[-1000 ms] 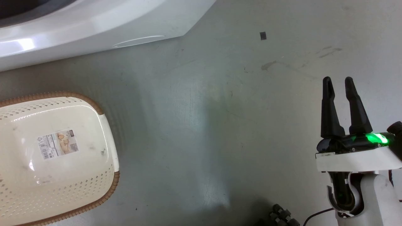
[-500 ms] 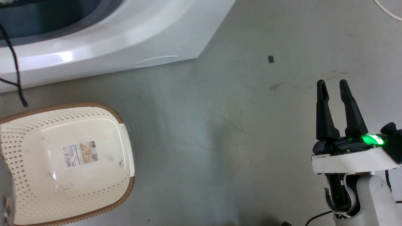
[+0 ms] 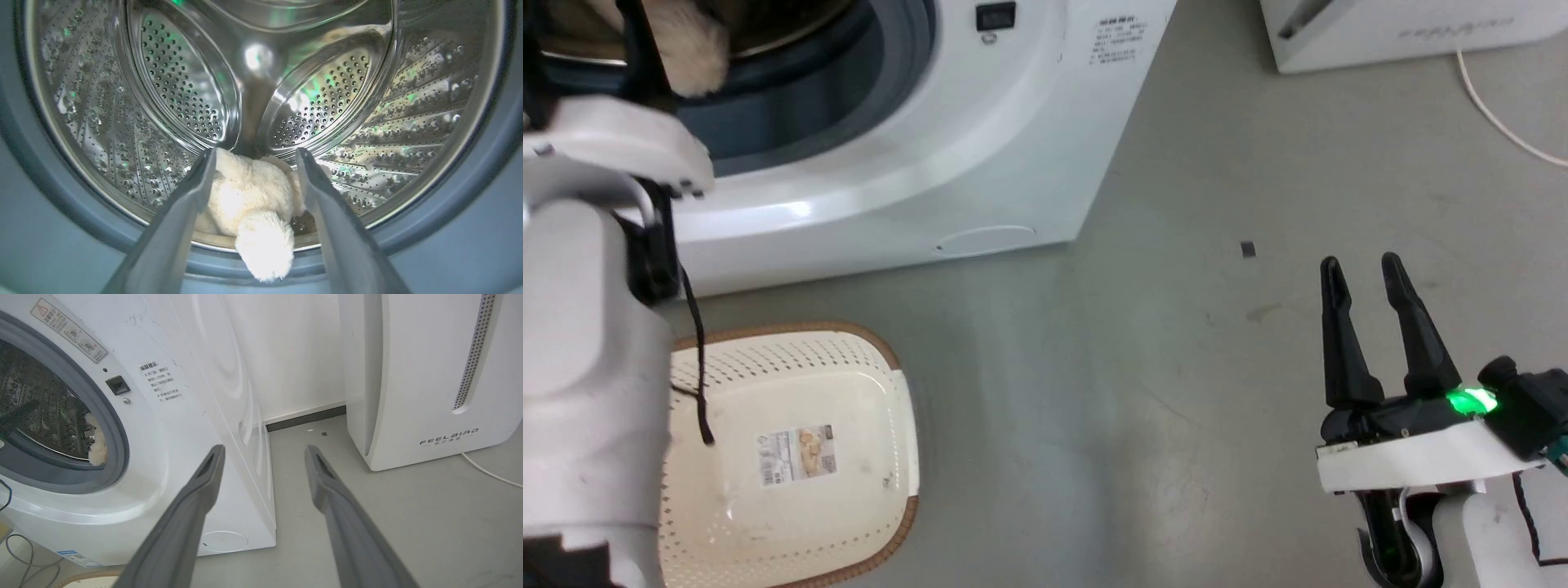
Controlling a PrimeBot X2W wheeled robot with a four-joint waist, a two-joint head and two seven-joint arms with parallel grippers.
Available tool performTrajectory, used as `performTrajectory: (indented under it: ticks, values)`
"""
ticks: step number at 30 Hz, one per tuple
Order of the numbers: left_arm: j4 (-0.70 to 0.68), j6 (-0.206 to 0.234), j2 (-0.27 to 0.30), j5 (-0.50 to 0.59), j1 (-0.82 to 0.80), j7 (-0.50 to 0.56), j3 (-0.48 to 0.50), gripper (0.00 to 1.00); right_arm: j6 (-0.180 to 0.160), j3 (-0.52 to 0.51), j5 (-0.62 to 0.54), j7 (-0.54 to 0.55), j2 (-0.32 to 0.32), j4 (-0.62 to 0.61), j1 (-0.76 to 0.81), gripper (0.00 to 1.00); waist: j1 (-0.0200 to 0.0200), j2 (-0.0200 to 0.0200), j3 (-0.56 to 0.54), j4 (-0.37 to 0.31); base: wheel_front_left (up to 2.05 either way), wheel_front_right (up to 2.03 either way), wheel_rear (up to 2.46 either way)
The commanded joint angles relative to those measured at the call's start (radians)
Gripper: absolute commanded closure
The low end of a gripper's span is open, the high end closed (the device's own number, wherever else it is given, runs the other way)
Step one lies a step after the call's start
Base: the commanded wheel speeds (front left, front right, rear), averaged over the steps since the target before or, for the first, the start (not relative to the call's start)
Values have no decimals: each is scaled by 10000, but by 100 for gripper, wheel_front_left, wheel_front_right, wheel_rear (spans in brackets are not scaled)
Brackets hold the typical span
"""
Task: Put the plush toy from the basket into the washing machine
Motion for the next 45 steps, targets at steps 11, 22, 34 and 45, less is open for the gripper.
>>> performTrajectory:
  ticks: [11,22,34,45]
  values:
    - [-1976,140,-1044,842,2983,-53,404,0,-7,-223,-829,-47,-4,-1,731,0,0,0,-1799,825,0,0,0]
    - [-3641,165,-2096,1489,5804,-53,469,0,-7,-861,-2204,-47,-4,-408,1564,0,0,0,-3012,1352,0,0,0]
    - [-4942,-160,-2709,1593,8225,-53,613,0,-7,-1152,-2527,-47,-4,-607,2259,0,0,0,-4001,1659,0,0,0]
    - [-5231,-764,-2884,1788,9464,-53,409,0,-7,-1237,-2620,-47,-4,-559,3046,0,0,0,-4670,1917,0,0,0]
